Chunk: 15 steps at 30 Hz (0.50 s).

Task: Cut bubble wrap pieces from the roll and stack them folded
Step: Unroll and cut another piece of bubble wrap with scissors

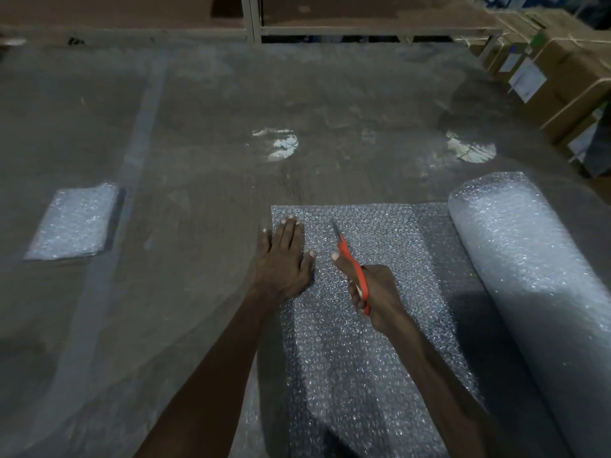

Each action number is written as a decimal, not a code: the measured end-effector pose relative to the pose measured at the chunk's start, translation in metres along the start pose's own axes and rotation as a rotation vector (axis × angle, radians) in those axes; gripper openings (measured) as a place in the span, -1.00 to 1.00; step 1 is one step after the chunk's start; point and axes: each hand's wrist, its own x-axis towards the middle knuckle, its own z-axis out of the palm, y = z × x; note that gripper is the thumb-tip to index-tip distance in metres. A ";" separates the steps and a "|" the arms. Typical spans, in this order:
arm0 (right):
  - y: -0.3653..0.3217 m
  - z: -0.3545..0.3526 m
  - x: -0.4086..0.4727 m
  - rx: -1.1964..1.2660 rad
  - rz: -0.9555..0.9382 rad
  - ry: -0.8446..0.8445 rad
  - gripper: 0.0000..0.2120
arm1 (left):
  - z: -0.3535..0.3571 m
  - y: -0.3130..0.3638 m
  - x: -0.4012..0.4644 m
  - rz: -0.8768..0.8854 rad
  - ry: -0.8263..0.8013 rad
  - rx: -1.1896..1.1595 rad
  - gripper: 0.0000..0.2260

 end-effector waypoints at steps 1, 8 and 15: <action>-0.002 0.001 0.001 0.003 0.006 0.003 -0.60 | -0.001 0.001 -0.001 0.002 0.002 -0.005 -0.33; -0.008 0.004 0.008 0.001 0.015 -0.001 -0.59 | -0.004 0.002 -0.001 0.002 -0.016 -0.013 -0.35; -0.009 0.004 0.011 0.004 -0.020 0.003 -0.60 | -0.006 0.003 -0.001 0.001 -0.017 0.005 -0.36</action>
